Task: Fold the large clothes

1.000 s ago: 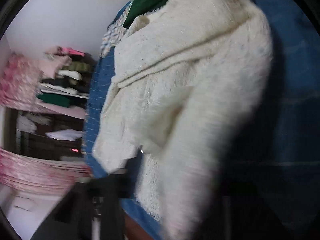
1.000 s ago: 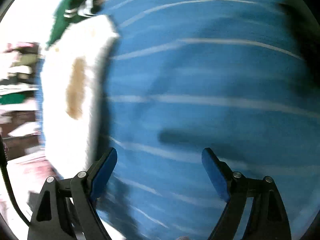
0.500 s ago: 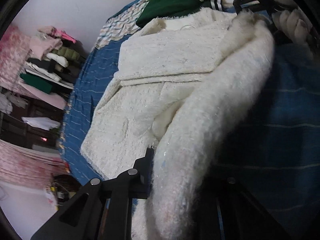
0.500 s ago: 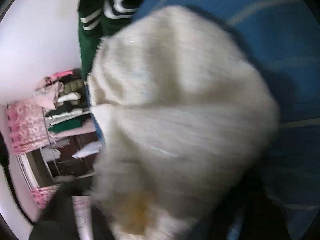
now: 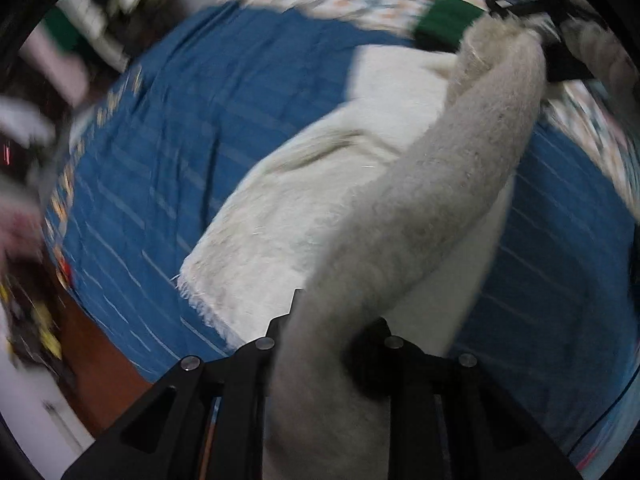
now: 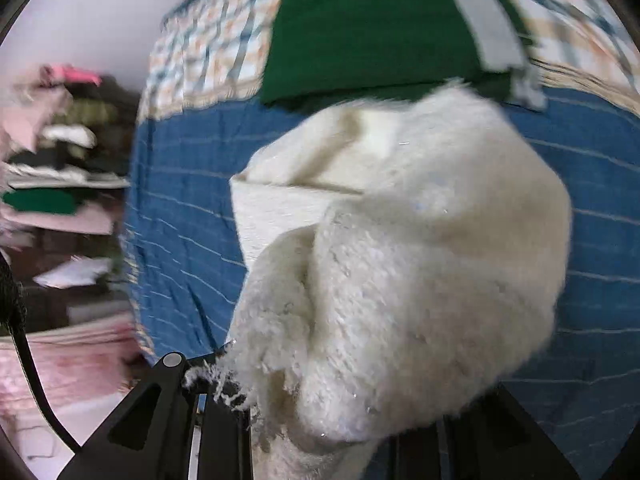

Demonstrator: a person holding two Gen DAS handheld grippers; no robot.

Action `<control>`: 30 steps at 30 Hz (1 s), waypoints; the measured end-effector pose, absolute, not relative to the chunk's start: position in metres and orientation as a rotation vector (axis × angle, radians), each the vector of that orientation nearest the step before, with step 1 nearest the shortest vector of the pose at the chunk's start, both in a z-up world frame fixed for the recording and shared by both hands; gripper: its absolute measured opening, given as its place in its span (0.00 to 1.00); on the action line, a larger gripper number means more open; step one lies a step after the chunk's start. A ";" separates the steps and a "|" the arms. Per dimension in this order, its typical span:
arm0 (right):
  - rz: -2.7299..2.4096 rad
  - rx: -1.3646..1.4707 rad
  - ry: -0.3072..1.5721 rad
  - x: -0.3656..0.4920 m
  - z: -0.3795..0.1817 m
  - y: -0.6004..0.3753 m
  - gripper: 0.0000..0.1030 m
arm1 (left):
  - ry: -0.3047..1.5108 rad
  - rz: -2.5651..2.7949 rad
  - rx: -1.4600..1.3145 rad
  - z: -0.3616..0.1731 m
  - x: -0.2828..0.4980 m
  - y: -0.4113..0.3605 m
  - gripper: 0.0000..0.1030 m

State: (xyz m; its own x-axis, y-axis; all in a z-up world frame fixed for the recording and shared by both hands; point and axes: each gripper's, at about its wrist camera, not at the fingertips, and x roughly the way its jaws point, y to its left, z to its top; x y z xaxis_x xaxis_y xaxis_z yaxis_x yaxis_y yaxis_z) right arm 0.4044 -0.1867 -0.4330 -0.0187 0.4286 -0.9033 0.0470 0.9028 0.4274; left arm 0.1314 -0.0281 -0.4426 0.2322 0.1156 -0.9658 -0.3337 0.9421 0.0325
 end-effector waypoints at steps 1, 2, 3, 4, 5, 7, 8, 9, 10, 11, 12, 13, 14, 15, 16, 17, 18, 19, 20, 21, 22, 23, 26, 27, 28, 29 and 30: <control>0.300 0.352 1.587 0.409 -0.440 -0.162 0.27 | 1.317 0.321 -0.237 -0.451 0.131 -0.011 0.21; 0.283 0.296 1.615 0.415 -0.454 -0.128 0.27 | 1.332 0.332 -0.284 -0.464 0.133 0.007 0.23; 0.265 0.257 1.629 0.419 -0.466 -0.104 0.27 | 1.345 0.353 -0.340 -0.480 0.135 0.030 0.25; 0.242 0.224 1.642 0.421 -0.475 -0.084 0.30 | 1.356 0.369 -0.367 -0.488 0.136 0.044 0.27; 0.213 0.159 1.666 0.425 -0.493 -0.059 0.32 | 1.369 0.384 -0.387 -0.496 0.138 0.058 0.30; 0.173 0.078 1.688 0.432 -0.517 -0.031 0.43 | 1.352 0.387 -0.477 -0.503 0.139 0.088 0.34; 0.154 0.057 1.696 0.435 -0.522 -0.021 0.47 | 1.336 0.397 -0.529 -0.504 0.137 0.102 0.42; 0.156 0.061 1.700 0.437 -0.525 -0.018 0.57 | 1.329 0.408 -0.573 -0.505 0.135 0.112 0.46; 0.171 0.071 1.698 0.438 -0.524 -0.016 0.67 | 1.321 0.420 -0.595 -0.504 0.132 0.117 0.51; 0.210 0.096 1.682 0.439 -0.518 -0.013 0.70 | 1.314 0.433 -0.605 -0.502 0.128 0.121 0.53; 0.257 0.128 1.665 0.442 -0.511 -0.009 0.73 | 1.307 0.445 -0.612 -0.500 0.123 0.124 0.54; 0.309 0.156 1.655 0.443 -0.505 -0.009 0.74 | 1.309 0.459 -0.611 -0.498 0.120 0.125 0.57; 0.367 0.199 1.642 0.445 -0.499 -0.013 0.74 | 1.312 0.483 -0.599 -0.495 0.117 0.123 0.60; 0.466 0.301 1.603 0.448 -0.489 -0.025 0.74 | 1.315 0.526 -0.561 -0.492 0.112 0.119 0.62; 0.542 0.376 1.570 0.450 -0.480 -0.035 0.74 | 1.316 0.548 -0.532 -0.490 0.110 0.117 0.66; 0.601 0.437 1.536 0.452 -0.470 -0.049 0.74 | 1.314 0.567 -0.510 -0.487 0.108 0.112 0.73; 0.615 0.476 1.486 0.453 -0.457 -0.075 0.74 | 1.310 0.595 -0.483 -0.488 0.106 0.106 0.76; 0.596 0.481 1.446 0.452 -0.449 -0.097 0.74 | 1.313 0.607 -0.469 -0.493 0.105 0.102 0.80; 0.561 0.471 1.410 0.451 -0.442 -0.120 0.74 | 1.324 0.617 -0.458 -0.501 0.107 0.101 0.82; 0.506 0.437 1.383 0.449 -0.439 -0.147 0.75 | 1.335 0.635 -0.438 -0.511 0.109 0.097 0.82; 0.459 0.394 1.366 0.446 -0.439 -0.173 0.75 | 1.343 0.654 -0.412 -0.522 0.111 0.097 0.82; 0.426 0.355 1.367 0.443 -0.447 -0.198 0.75 | 1.366 0.671 -0.383 -0.538 0.116 0.098 0.84; 0.404 0.339 1.448 0.448 -0.489 -0.242 0.76 | 1.392 0.697 -0.404 -0.559 0.127 0.112 0.95; 0.410 0.351 1.476 0.452 -0.512 -0.254 0.76 | 1.392 0.705 -0.423 -0.562 0.130 0.117 0.96; 0.420 0.368 1.494 0.456 -0.529 -0.260 0.76 | 1.389 0.708 -0.433 -0.563 0.131 0.120 0.96; 0.433 0.402 1.504 0.459 -0.546 -0.260 0.76 | 1.387 0.710 -0.431 -0.563 0.134 0.122 0.97; 0.464 0.474 1.512 0.469 -0.564 -0.268 0.76 | 1.389 0.710 -0.420 -0.564 0.136 0.123 0.97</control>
